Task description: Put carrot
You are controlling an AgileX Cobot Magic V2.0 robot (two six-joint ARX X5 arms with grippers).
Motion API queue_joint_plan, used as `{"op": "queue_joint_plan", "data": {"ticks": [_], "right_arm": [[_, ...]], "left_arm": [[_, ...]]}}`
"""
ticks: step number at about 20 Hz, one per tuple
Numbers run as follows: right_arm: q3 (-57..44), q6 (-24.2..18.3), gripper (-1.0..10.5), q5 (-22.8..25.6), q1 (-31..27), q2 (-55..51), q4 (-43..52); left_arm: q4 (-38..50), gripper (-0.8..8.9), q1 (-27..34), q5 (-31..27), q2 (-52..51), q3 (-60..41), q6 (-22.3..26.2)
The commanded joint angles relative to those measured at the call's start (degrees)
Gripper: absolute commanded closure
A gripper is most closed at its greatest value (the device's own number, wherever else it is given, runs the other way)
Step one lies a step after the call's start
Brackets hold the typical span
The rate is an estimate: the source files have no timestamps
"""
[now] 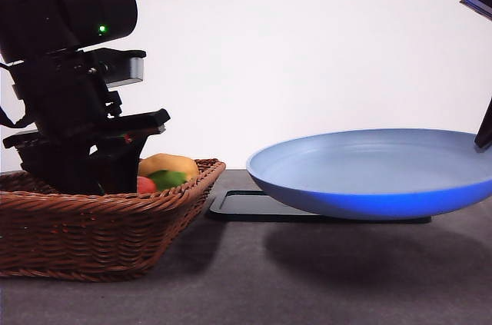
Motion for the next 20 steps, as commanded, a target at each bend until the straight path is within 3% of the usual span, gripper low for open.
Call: {"op": "queue_joint_plan", "data": {"ticks": [1,6,8,10,13,14,17,20], "right_arm": [[0.8,-0.1,9.4,-0.3,0.0,0.2,0.7],[0.8,-0.1,9.4,-0.3,0.0,0.2,0.7],[0.8,-0.1,9.4,-0.3,0.0,0.2,0.7],[0.8,-0.1,9.4,-0.7,0.1,0.3,0.7],[0.8,-0.1,9.4,-0.7,0.5,0.3,0.6],[0.8,-0.1,9.4,-0.7,0.8,0.3,0.6],[0.8,0.0,9.4,-0.7,2.3,0.3,0.3],[0.8,0.0,9.4,-0.7,4.1,0.3,-0.3]], "left_arm": [[0.1,6.64,-0.5,-0.1,0.7,1.0,1.5],[-1.7,6.64,-0.5,0.7,-6.1,1.1,2.6],[-1.8,6.64,-0.5,4.9,-11.8,1.1,2.2],[1.6,6.64,-0.5,14.0,-16.9,1.1,-0.7],[16.3,6.63,-2.6,31.6,-19.2,1.1,-4.4],[20.5,6.63,-4.0,33.5,-19.0,1.1,-5.3],[28.5,6.63,-11.1,29.4,-16.3,1.1,-5.3],[27.1,6.63,-15.7,26.3,-11.7,1.1,-5.2]]}}
